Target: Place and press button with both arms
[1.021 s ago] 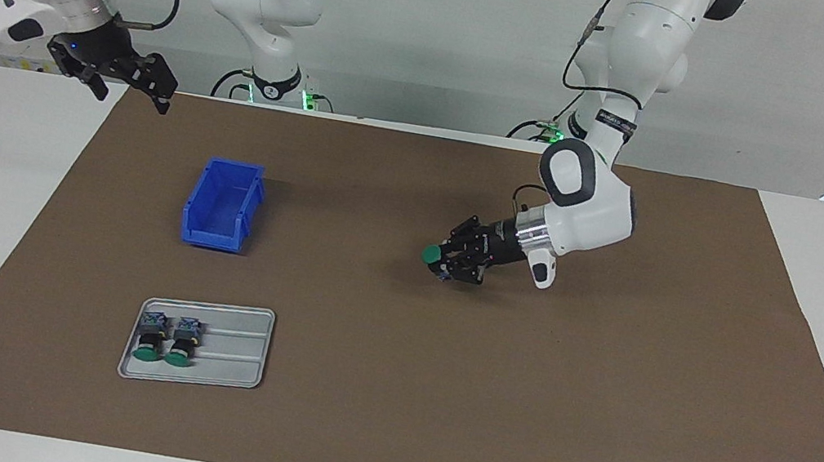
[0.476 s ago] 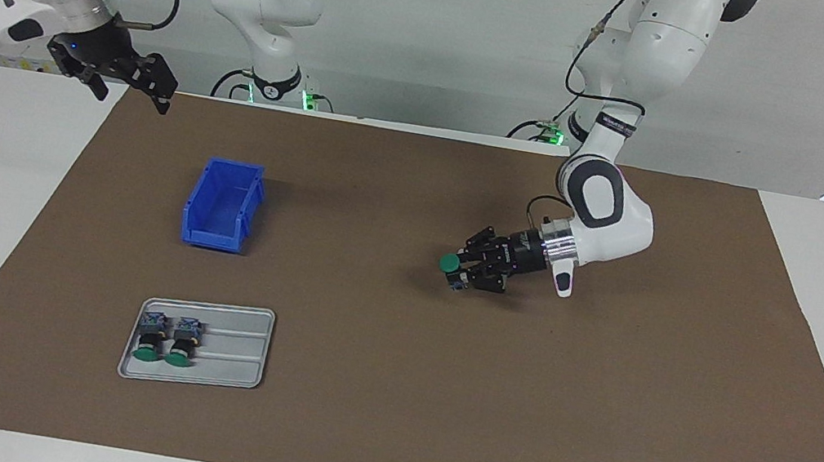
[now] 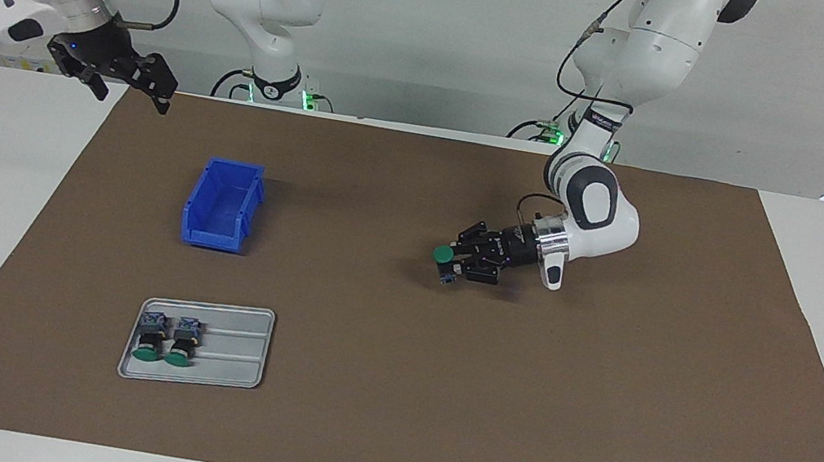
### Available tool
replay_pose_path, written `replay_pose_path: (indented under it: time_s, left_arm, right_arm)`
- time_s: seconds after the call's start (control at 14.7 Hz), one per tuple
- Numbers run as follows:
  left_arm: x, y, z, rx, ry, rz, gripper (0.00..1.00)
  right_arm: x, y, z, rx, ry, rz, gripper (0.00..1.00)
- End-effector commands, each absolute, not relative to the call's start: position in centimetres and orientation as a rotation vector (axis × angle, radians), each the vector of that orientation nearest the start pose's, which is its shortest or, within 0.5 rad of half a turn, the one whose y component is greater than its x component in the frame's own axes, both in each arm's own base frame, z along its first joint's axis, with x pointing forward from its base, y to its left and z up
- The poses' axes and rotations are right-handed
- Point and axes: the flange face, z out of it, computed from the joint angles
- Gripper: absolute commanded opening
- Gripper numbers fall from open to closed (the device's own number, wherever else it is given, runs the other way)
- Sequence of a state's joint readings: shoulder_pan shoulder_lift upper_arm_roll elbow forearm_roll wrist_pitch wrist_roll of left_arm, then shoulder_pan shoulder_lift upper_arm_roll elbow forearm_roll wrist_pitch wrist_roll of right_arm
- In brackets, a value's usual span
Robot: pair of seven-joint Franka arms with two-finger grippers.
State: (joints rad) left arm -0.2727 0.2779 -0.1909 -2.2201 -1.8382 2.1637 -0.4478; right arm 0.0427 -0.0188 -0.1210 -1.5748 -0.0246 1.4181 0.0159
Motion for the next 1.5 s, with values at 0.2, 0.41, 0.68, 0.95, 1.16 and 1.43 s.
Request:
replay_pose_path:
  time_s: [0.2, 0.41, 0.68, 0.95, 1.16, 1.43]
  left_arm:
    - [45.2, -27.0, 23.3, 1.427, 1.255, -0.898, 0.06]
    - [45.3, -26.2, 23.2, 1.415, 1.259, -0.898, 0.09]
    - [45.2, -26.5, 23.0, 1.418, 1.275, -0.884, 0.16]
    - [45.0, -26.7, 22.9, 1.424, 1.276, -0.884, 0.19]
    - [45.1, -26.6, 22.8, 1.429, 1.289, -0.872, 0.19]
    - [44.7, -27.3, 22.6, 1.450, 1.289, -0.871, 0.19]
  right_arm:
    - [52.3, -4.6, 62.1, -3.141, 0.127, 0.211, 0.99]
    - [52.3, -4.6, 62.1, -3.141, 0.127, 0.211, 0.99]
    - [52.3, -4.6, 62.1, -3.141, 0.127, 0.211, 0.99]
    - [52.3, -4.6, 62.1, -3.141, 0.127, 0.211, 0.99]
    - [52.3, -4.6, 62.1, -3.141, 0.127, 0.211, 0.99]
    - [52.3, -4.6, 62.1, -3.141, 0.127, 0.211, 0.99]
